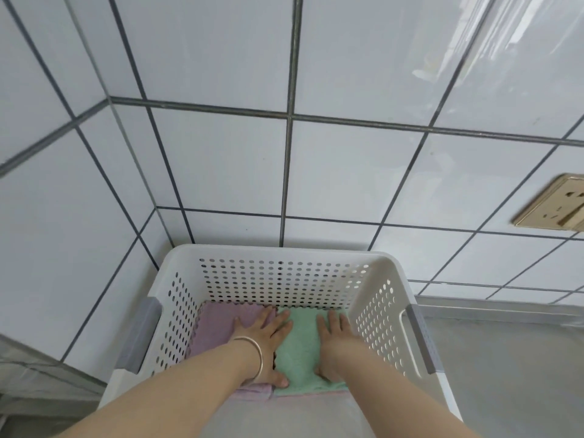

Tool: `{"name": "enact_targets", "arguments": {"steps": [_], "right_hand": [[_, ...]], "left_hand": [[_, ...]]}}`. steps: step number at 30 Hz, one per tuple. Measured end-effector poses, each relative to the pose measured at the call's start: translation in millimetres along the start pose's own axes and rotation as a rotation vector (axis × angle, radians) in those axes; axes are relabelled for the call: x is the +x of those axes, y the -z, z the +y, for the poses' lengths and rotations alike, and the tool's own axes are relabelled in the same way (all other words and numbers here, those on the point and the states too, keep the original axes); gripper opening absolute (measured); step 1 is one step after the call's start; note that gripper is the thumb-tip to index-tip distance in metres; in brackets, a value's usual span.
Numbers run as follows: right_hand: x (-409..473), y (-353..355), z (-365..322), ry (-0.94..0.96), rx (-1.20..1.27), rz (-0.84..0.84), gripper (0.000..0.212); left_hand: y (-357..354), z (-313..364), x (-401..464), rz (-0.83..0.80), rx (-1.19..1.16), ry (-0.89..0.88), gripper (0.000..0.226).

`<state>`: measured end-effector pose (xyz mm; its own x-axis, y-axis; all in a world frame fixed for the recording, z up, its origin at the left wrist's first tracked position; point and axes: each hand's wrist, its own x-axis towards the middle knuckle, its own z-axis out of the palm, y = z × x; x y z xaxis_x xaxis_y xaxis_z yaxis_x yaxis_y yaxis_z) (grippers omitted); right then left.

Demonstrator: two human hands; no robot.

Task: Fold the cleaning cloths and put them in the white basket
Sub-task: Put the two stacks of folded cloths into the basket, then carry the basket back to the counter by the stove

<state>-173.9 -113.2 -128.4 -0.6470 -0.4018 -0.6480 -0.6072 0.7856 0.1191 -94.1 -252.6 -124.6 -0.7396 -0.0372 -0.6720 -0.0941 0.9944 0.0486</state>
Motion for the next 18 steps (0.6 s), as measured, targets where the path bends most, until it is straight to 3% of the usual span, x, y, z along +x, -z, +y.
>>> {"name": "enact_targets", "arguments": {"steps": [2, 4, 7, 11, 13, 15, 18], "right_hand": [[-12.9, 24.7, -5.6, 0.026, -0.088, 0.109, 0.064], [-34.8, 61.6, -10.1, 0.103, -0.093, 0.232, 0.039], [-78.7, 105.7, -2.0, 0.163, 0.155, 0.551, 0.031], [-122.8, 95.8, 38.6, 0.070, 0.507, 1.056, 0.030], [-127.6, 72.8, 60.2, -0.089, 0.572, 1.055, 0.040], [-125.5, 51.7, 74.1, -0.212, 0.743, 0.879, 0.048], [-122.6, 31.0, 81.9, -0.205, 1.050, 0.642, 0.052]], "left_hand": [[26.7, 4.2, -11.7, 0.002, -0.066, 0.009, 0.086], [60.3, 6.4, -28.9, 0.105, -0.229, 0.017, 0.069], [95.5, -2.6, -72.2, 0.392, -0.420, 0.066, 0.050], [82.7, -26.3, -143.9, 0.833, -0.516, 0.251, 0.046], [58.9, -32.3, -164.4, 0.897, -0.562, 0.363, 0.049], [36.6, -37.2, -171.3, 0.832, -0.598, 0.467, 0.057], [11.0, -40.0, -173.2, 0.718, -0.646, 0.524, 0.063]]}}
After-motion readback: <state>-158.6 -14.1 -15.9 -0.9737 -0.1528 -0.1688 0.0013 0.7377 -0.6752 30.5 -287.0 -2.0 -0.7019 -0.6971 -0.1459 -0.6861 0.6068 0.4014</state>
